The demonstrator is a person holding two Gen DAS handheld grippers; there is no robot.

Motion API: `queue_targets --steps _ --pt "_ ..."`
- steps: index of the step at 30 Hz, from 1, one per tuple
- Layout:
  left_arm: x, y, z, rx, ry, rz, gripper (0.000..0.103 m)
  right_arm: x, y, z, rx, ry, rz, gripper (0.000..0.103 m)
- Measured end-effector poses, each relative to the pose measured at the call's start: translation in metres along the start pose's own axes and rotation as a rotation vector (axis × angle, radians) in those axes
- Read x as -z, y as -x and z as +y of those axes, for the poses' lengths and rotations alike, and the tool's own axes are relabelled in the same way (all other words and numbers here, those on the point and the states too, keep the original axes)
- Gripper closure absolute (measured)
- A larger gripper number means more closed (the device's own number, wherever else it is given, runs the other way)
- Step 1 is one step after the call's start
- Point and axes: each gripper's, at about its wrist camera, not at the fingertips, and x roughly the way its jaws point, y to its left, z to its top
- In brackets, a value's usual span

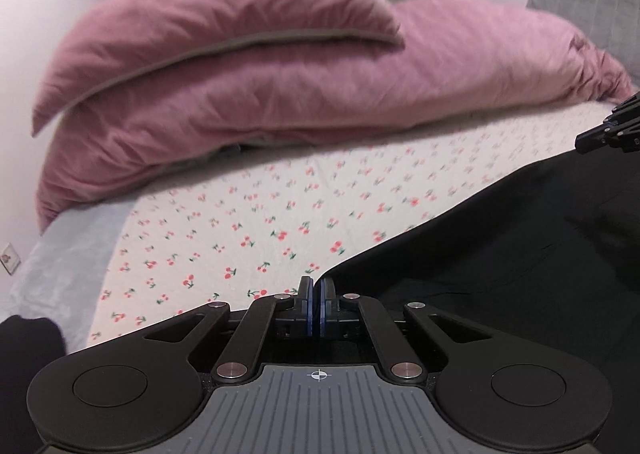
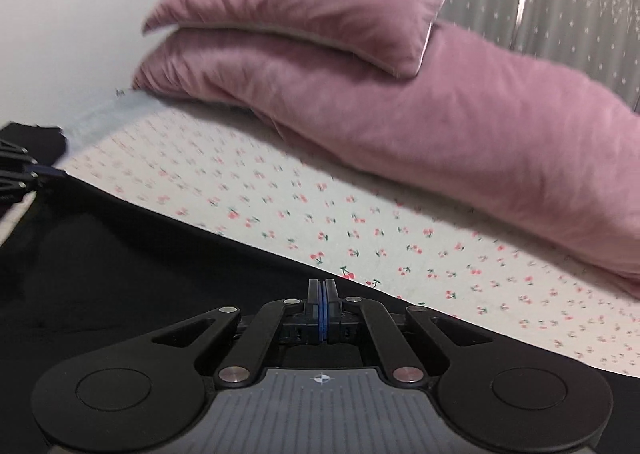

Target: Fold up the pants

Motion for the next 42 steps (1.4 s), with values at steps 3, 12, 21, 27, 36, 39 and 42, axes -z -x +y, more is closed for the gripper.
queue_targets --steps 3,12,21,27,36,39,42 --pt "0.003 0.03 -0.012 -0.008 0.002 -0.037 0.102 0.004 0.028 0.002 0.019 0.018 -0.009 0.102" --pt "0.059 0.116 -0.058 0.041 -0.016 -0.12 0.102 0.039 0.066 0.0 0.055 -0.05 0.039 0.056" --pt "0.14 0.131 -0.083 0.038 0.054 0.033 0.1 0.082 0.046 -0.045 0.057 -0.426 0.126 0.051" --pt "0.159 0.162 -0.067 0.066 0.312 -0.019 0.041 0.108 0.025 -0.07 0.039 -0.672 0.093 0.051" --pt "0.165 0.133 -0.039 0.082 0.771 -0.05 0.029 0.138 -0.009 -0.087 -0.022 -0.897 0.01 0.055" --pt "0.175 0.112 -0.03 0.17 0.98 -0.025 0.03 0.14 -0.013 -0.09 -0.058 -0.959 -0.042 0.057" --pt "0.169 0.098 -0.031 0.17 1.017 -0.069 0.038 0.14 -0.016 -0.096 -0.065 -0.997 -0.073 0.063"
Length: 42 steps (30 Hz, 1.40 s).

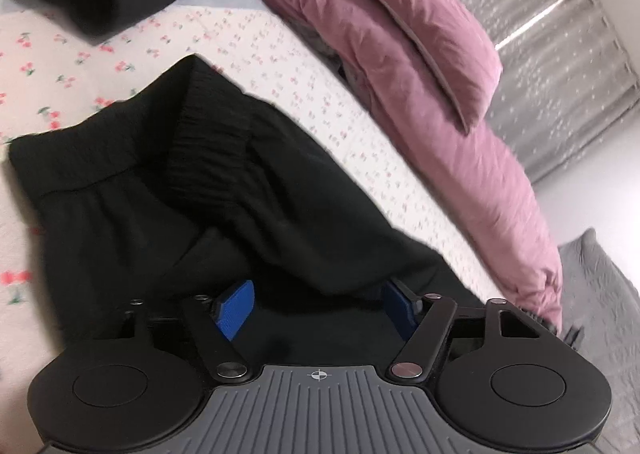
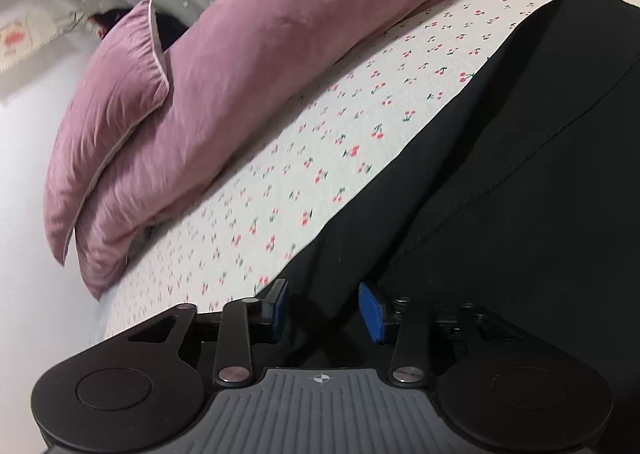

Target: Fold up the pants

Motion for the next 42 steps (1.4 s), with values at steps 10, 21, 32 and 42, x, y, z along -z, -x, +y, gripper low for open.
queue_targets --steps 10,21,32,42 --pt "-0.001 -0.022 -0.001 -0.066 0.112 -0.101 0.092 -0.008 -0.016 -0.007 0.045 -0.052 -0.066 0.101" --pt "-0.016 0.017 -0.019 -0.067 -0.048 -0.276 0.103 -0.002 0.09 0.038 -0.023 0.182 -0.204 0.102" --pt "-0.027 0.061 -0.009 -0.138 -0.161 -0.181 0.103 0.081 0.217 0.034 -0.024 0.379 -0.117 0.102" --pt "0.006 0.062 0.013 -0.341 -0.343 0.009 0.101 0.141 0.216 -0.002 0.05 0.398 0.06 0.101"
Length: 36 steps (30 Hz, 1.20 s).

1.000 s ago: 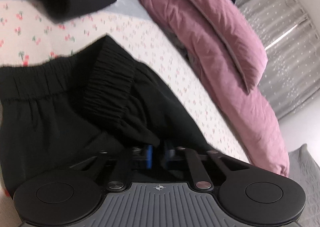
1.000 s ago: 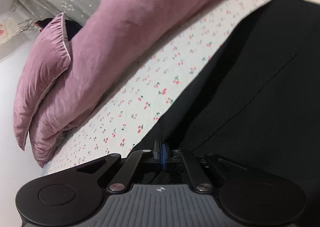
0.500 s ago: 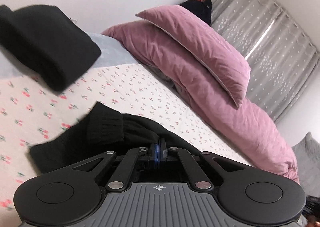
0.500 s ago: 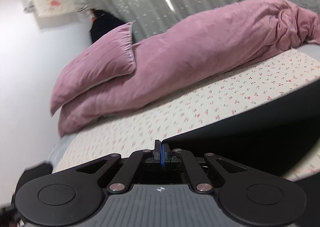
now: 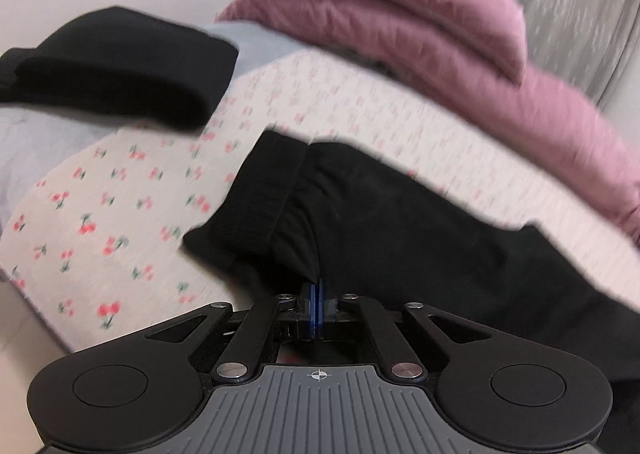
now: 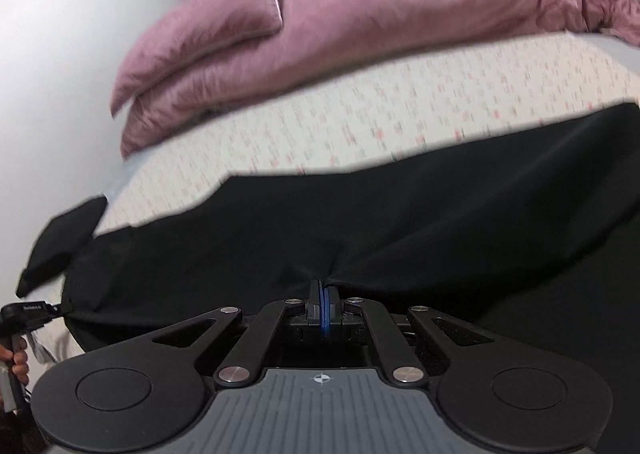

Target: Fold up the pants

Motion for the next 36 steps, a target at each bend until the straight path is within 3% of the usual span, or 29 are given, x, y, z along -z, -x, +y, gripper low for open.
queue_targets --steps 2,4,8,11,13,19,22,28,31,33,36 --pt "0.005 -0.003 0.001 -0.022 -0.019 0.028 0.098 0.008 -0.008 -0.005 0.007 -0.003 0.044 0.099" --pt "0.008 -0.001 -0.002 -0.049 -0.045 0.022 0.093 0.015 -0.012 -0.009 0.0 -0.013 0.078 0.088" --pt "0.016 0.015 -0.019 -0.071 -0.142 -0.014 0.084 0.016 0.006 -0.02 -0.016 -0.07 0.047 0.055" --pt "0.024 0.029 -0.042 -0.017 -0.249 -0.025 0.065 0.014 0.033 -0.029 -0.013 -0.077 -0.042 0.053" --pt "0.031 0.035 -0.059 0.024 -0.316 -0.039 0.041 0.012 0.05 -0.041 0.028 -0.105 -0.113 0.043" --pt "0.048 0.036 -0.134 0.215 -0.512 -0.031 0.03 -0.003 0.078 -0.088 0.264 -0.24 -0.208 0.039" --pt "0.055 0.03 -0.171 0.308 -0.589 -0.007 0.029 -0.013 0.071 -0.118 0.3 -0.368 -0.189 0.041" --pt "0.07 0.021 -0.241 0.469 -0.739 0.002 0.026 -0.022 0.047 -0.151 0.352 -0.486 -0.203 0.055" --pt "0.08 0.014 -0.266 0.541 -0.793 -0.012 0.025 -0.023 0.033 -0.162 0.402 -0.491 -0.228 0.072" --pt "0.088 0.005 -0.276 0.588 -0.809 -0.023 0.025 -0.025 0.031 -0.165 0.447 -0.442 -0.242 0.102" --pt "0.097 -0.008 -0.282 0.64 -0.798 -0.02 0.025 -0.036 0.03 -0.161 0.483 -0.375 -0.224 0.102"
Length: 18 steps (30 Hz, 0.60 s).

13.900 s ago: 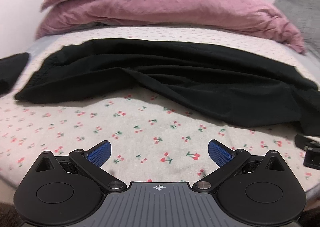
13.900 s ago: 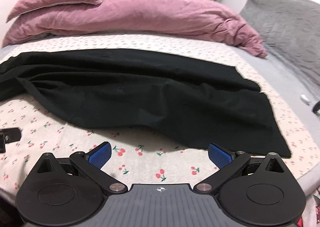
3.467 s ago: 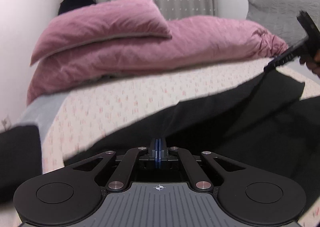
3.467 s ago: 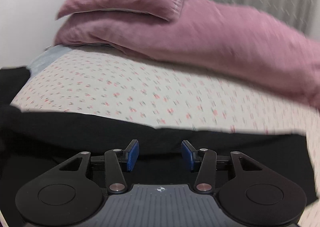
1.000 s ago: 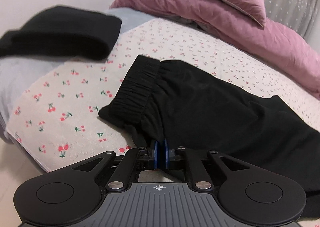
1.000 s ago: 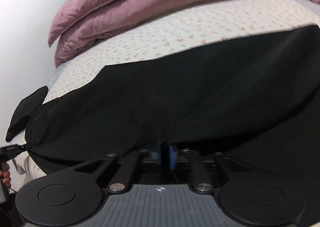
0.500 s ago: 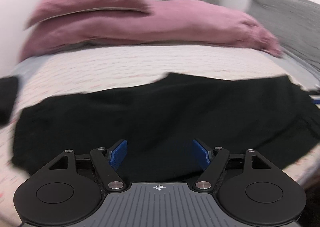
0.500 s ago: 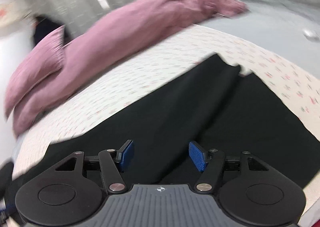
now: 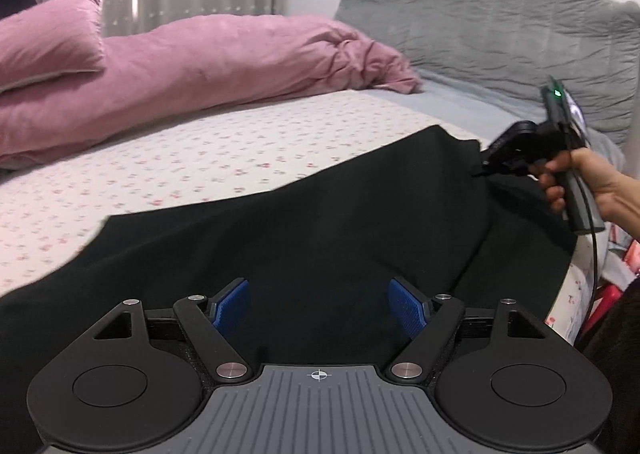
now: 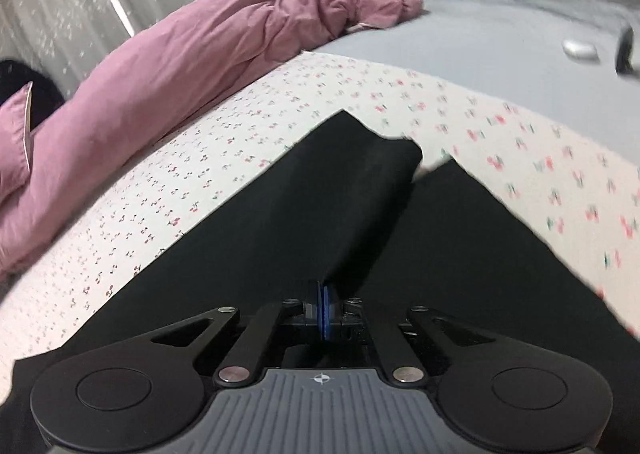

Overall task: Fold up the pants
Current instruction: 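Lift the pants leg with the right gripper and fold it over toward the left gripper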

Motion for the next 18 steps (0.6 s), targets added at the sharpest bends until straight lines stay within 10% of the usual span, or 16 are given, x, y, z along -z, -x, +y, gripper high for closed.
queue_targets --steps 13,18 --pt "0.007 -0.029 0.02 0.146 0.076 0.025 0.027 -0.034 -0.059 0.112 -0.066 0.356 -0.041 0.101" --pt "0.004 -0.039 0.018 0.162 0.086 0.032 0.028 -0.028 -0.097 0.116 -0.167 0.32 0.028 0.073"
